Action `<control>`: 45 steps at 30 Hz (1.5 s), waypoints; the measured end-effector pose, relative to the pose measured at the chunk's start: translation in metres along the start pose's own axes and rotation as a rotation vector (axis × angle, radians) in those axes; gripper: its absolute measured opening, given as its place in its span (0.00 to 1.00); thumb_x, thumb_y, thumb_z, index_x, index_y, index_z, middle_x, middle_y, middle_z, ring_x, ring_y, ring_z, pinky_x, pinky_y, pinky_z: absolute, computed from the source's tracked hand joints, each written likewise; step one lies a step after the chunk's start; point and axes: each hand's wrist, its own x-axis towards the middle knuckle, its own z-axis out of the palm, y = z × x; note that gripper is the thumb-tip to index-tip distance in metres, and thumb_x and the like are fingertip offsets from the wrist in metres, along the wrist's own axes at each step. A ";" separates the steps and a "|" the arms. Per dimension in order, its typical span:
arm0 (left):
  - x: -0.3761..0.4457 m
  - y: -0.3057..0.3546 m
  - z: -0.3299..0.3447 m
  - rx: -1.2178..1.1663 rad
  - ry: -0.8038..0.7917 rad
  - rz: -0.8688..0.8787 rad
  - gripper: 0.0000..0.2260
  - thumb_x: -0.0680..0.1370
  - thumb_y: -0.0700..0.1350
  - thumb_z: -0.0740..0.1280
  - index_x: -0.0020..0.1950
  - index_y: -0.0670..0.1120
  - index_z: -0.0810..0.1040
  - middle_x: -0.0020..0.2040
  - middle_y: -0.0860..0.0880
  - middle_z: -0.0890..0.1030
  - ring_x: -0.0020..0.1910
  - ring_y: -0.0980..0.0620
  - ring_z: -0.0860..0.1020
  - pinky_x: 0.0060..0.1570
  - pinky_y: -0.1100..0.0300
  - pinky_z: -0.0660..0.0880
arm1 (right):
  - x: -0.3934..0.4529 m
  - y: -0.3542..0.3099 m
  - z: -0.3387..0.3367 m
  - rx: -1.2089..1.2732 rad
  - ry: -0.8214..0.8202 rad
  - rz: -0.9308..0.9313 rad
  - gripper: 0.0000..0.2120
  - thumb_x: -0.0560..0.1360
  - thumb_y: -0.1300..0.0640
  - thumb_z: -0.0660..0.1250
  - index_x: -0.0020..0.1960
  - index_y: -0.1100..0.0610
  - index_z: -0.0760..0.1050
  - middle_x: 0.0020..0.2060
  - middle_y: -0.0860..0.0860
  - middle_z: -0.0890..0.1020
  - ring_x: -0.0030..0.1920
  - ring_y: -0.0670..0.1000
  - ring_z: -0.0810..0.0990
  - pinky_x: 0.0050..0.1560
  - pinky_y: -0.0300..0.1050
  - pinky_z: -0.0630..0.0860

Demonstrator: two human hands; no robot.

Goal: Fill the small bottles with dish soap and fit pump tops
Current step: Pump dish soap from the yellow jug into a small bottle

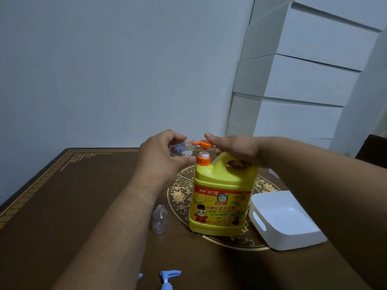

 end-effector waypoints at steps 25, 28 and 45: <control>0.000 -0.001 -0.001 0.016 0.007 -0.009 0.24 0.66 0.49 0.85 0.60 0.53 0.84 0.54 0.57 0.85 0.51 0.64 0.81 0.51 0.66 0.78 | 0.010 0.000 -0.002 -0.007 0.022 0.012 0.42 0.63 0.15 0.58 0.52 0.51 0.79 0.36 0.55 0.74 0.31 0.50 0.68 0.37 0.47 0.64; -0.002 0.001 0.001 0.061 0.003 -0.005 0.23 0.67 0.48 0.85 0.60 0.53 0.84 0.52 0.58 0.84 0.46 0.67 0.80 0.45 0.70 0.74 | 0.009 -0.001 -0.002 -0.055 0.022 0.013 0.42 0.66 0.18 0.59 0.58 0.53 0.79 0.41 0.63 0.81 0.38 0.56 0.79 0.44 0.50 0.72; 0.001 -0.007 0.004 -0.054 0.044 -0.069 0.21 0.67 0.47 0.85 0.57 0.51 0.83 0.51 0.56 0.85 0.53 0.59 0.83 0.51 0.65 0.77 | 0.014 0.004 -0.002 -0.018 0.031 -0.036 0.39 0.62 0.13 0.49 0.41 0.47 0.75 0.33 0.49 0.74 0.34 0.51 0.72 0.42 0.49 0.69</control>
